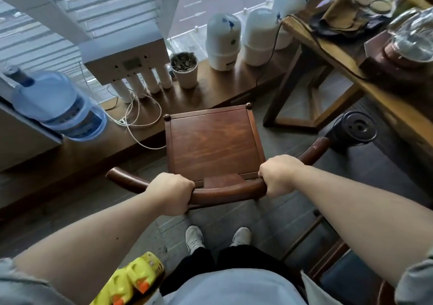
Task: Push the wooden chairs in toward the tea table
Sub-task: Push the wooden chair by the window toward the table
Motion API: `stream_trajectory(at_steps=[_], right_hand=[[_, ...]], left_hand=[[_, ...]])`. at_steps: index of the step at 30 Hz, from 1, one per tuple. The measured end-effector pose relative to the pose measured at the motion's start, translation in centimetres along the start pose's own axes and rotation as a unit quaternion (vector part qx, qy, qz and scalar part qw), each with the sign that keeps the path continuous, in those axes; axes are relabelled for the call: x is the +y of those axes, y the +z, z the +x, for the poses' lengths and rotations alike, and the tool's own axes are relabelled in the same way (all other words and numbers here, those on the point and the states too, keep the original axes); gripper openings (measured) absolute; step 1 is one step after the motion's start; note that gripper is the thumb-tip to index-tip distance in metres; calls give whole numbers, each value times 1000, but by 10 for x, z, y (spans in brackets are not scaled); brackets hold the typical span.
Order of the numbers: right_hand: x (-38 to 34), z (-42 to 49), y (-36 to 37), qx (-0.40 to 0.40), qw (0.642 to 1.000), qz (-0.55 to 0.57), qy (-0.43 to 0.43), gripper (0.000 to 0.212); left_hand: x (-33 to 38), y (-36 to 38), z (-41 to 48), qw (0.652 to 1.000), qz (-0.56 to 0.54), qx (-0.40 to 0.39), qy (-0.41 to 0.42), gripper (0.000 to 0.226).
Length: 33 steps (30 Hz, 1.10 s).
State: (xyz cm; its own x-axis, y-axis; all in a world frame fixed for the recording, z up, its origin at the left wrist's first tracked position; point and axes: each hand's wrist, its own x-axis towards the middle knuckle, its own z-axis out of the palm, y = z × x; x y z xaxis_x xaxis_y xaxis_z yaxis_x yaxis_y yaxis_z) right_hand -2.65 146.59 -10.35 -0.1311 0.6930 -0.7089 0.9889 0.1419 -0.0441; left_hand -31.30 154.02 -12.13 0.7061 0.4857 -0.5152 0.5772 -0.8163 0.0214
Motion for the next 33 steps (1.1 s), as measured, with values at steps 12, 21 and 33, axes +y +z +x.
stream_trajectory(at_steps=[12, 21, 33], right_hand=[[-1, -49, 35, 28, 998, 40, 26, 28], [27, -93, 80, 13, 985, 140, 102, 24], [21, -100, 99, 14, 933, 267, 241, 29]], left_hand=[[20, -14, 10, 997, 59, -5, 41, 24], [64, -56, 61, 983, 126, -32, 129, 24], [72, -96, 150, 932, 241, -20, 271, 25]])
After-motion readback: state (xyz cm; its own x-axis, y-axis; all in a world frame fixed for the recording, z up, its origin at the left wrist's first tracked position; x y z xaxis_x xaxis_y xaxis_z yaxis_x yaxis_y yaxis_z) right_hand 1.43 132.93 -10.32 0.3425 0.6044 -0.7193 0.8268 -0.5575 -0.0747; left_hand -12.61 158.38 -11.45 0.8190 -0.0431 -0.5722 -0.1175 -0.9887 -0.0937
